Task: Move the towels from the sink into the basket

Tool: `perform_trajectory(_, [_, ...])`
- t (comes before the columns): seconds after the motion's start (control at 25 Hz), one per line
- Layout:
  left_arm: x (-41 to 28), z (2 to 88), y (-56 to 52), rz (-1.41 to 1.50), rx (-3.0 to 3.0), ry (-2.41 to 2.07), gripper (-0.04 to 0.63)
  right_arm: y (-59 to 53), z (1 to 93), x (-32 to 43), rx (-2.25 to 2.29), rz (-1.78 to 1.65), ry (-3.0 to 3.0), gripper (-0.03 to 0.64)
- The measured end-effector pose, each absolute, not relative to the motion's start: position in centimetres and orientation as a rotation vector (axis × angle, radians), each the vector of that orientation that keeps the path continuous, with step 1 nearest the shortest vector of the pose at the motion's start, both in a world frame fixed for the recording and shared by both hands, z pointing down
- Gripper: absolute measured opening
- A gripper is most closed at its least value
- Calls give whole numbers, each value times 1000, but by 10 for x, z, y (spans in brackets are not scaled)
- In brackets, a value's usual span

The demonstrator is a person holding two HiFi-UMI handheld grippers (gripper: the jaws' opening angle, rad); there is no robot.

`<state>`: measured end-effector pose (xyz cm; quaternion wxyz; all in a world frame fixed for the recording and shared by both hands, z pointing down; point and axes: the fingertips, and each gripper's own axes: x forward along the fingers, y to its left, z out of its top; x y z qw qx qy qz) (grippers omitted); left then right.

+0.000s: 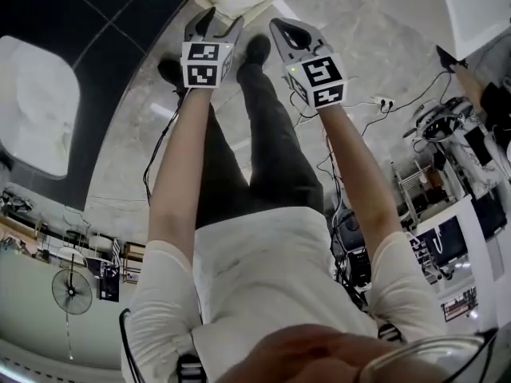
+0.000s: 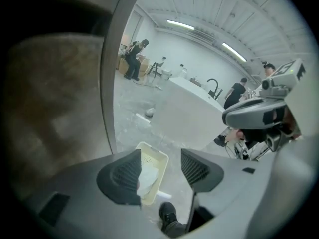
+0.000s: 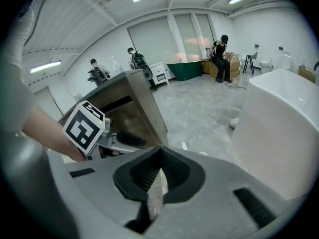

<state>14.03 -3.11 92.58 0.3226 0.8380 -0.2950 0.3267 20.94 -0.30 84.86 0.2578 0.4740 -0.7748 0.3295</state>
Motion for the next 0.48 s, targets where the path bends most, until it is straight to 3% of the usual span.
perform_trajectory(0.28, [119, 778, -31, 740, 2221, -819, 136, -4, 721, 170, 1276, 805, -2153, -3])
perform_trajectory(0.48, [90, 676, -41, 662, 2277, -868, 97, -8, 631, 142, 1273, 718, -2203, -3])
